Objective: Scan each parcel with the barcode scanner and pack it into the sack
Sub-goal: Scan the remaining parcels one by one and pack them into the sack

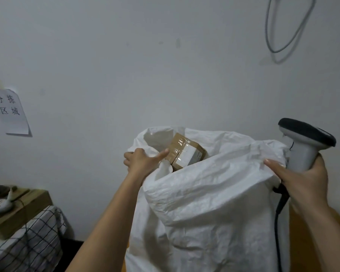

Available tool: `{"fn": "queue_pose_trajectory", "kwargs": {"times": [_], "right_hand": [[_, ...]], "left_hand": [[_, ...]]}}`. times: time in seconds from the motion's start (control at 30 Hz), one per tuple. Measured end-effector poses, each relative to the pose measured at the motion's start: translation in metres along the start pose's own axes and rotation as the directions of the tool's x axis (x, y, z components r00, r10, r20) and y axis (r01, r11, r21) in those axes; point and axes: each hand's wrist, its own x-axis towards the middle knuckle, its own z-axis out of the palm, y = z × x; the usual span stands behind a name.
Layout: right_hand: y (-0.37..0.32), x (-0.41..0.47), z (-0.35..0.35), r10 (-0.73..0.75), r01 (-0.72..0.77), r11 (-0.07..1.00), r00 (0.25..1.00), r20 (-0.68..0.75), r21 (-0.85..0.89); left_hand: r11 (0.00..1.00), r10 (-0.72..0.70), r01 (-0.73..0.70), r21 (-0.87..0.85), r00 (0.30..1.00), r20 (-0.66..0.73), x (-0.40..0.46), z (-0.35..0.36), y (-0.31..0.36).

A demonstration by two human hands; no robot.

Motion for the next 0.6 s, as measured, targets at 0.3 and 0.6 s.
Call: {"fn": "queue_pose_trajectory", "kwargs": {"times": [0.3,0.6], "right_hand": [[0.007,0.026,-0.015,0.113,-0.117,0.993,0.985,0.131,0.028],[0.029,0.033,0.002,0.140,-0.140,0.990,0.983,0.119,-0.005]], "left_hand": [[0.967,0.249,-0.254,-0.024,0.959,-0.132,0.006,0.008,0.015],[0.657,0.509,-0.558,-0.507,0.824,-0.248,-0.004,0.001,0.033]]}}
